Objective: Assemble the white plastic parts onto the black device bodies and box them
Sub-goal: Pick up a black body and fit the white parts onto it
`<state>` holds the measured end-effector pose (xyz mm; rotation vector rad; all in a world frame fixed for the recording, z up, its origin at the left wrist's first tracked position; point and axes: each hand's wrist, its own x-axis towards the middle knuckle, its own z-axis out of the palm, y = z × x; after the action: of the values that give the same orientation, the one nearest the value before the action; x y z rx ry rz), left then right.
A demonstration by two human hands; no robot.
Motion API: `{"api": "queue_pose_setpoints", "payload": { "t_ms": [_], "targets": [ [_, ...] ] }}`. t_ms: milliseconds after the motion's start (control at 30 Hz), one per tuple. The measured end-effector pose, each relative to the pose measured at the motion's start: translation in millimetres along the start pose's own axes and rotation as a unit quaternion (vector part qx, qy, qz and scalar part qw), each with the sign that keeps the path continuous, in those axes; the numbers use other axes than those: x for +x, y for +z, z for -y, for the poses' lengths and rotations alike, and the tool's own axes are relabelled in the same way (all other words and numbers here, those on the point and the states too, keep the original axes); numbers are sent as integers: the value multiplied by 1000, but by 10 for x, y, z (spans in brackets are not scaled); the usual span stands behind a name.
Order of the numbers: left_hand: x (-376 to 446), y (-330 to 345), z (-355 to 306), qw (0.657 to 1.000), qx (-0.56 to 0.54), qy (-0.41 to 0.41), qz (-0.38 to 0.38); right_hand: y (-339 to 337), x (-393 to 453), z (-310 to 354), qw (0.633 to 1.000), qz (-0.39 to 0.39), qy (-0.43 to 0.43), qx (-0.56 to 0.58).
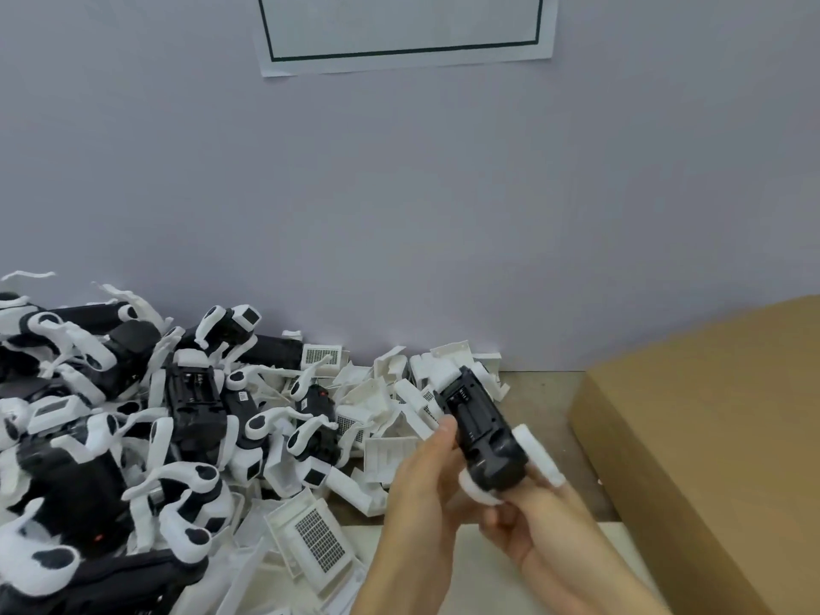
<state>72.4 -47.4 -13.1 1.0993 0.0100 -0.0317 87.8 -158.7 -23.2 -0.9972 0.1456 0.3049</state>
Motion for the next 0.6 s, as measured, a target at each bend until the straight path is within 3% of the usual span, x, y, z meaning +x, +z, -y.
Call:
{"api": "queue_pose_setpoints", "payload": {
  "t_ms": [167, 300, 367, 433, 533, 600],
  "targets": [
    [70, -63, 28, 995, -20, 24, -100, -61, 41, 41, 984, 54, -21, -169],
    [78, -93, 38, 979, -15, 74, -187, -196, 49, 133, 947, -46, -105, -300],
    [82, -110, 66, 975, 40, 101, -194, -229, 37, 153, 918, -68, -191, -340],
    [72, -121, 91, 972, 73, 118, -190, -213, 8, 141, 890, -34, -247, -383],
    [86, -136, 118, 971, 98, 124, -181, -145, -5, 49, 854, 42, -254, -452],
    [102, -136, 133, 972, 96, 120, -178, -112, 31, -55, 833, 51, -243, -496]
  ]
}}
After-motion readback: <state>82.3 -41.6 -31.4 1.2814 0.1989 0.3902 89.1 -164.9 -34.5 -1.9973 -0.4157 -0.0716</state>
